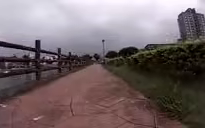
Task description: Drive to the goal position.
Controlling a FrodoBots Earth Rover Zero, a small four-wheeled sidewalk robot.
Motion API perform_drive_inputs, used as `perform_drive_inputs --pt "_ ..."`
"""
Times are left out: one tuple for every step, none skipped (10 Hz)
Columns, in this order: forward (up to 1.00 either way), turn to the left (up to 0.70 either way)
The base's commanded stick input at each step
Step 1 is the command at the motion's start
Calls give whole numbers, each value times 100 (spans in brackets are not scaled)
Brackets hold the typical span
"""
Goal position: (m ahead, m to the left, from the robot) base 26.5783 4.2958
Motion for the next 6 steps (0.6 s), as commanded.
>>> perform_drive_inputs --pt "100 0" --pt "100 5" --pt "100 15" --pt "100 39" --pt "100 35" --pt "100 1"
